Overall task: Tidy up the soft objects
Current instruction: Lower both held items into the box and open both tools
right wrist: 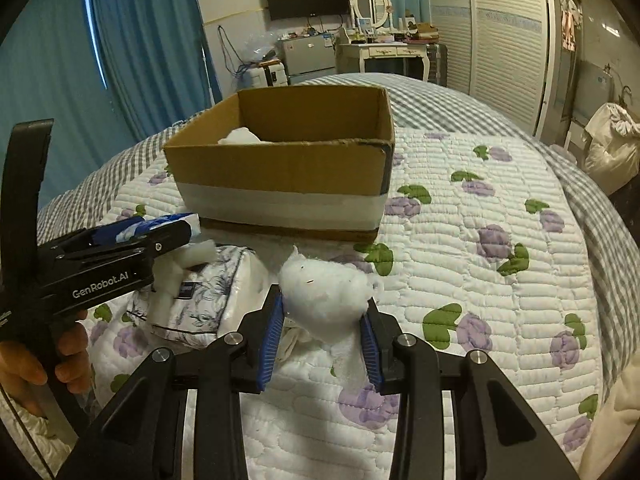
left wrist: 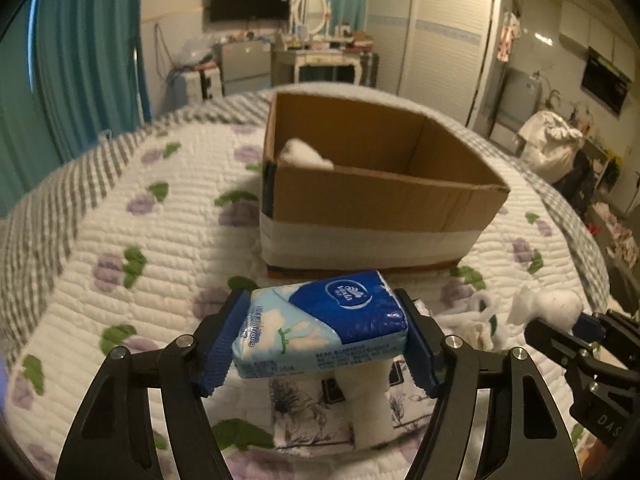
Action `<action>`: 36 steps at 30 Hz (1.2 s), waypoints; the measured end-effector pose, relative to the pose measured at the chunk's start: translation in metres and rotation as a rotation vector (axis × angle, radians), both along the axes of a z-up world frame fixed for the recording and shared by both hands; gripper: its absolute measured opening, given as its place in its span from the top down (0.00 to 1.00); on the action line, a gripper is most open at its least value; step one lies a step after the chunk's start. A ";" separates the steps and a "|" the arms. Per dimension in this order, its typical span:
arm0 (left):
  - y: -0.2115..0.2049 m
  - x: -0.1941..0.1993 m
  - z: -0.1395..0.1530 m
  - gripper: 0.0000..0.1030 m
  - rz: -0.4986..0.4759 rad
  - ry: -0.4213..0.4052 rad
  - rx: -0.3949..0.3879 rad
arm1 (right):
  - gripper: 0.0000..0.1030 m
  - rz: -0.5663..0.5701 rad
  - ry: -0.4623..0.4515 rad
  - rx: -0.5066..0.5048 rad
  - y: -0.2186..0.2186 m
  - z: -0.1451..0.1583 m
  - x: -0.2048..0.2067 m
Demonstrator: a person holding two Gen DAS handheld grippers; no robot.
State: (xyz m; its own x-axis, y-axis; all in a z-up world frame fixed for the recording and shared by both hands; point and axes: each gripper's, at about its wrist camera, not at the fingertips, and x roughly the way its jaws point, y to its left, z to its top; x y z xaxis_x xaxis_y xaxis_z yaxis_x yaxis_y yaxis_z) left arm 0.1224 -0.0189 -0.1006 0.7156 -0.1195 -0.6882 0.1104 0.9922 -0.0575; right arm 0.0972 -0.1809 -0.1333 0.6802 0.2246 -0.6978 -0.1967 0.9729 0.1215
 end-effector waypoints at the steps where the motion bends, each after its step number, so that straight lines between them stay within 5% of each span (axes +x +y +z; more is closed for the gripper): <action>1: 0.000 -0.004 0.006 0.32 -0.003 -0.014 0.001 | 0.66 0.002 -0.008 0.000 0.001 0.004 -0.001; 10: 0.000 -0.019 0.080 0.32 -0.052 -0.148 -0.023 | 0.66 0.026 -0.157 -0.018 0.010 0.078 -0.006; 21: -0.012 0.046 0.137 0.32 -0.075 -0.270 -0.015 | 0.66 0.037 -0.292 0.032 0.011 0.162 0.064; 28: -0.027 0.118 0.098 0.32 -0.071 -0.207 0.032 | 0.66 0.019 -0.221 0.063 0.008 0.140 0.145; 36: -0.035 0.160 0.039 0.32 -0.099 -0.106 0.087 | 0.68 0.010 -0.092 0.085 -0.001 0.070 0.216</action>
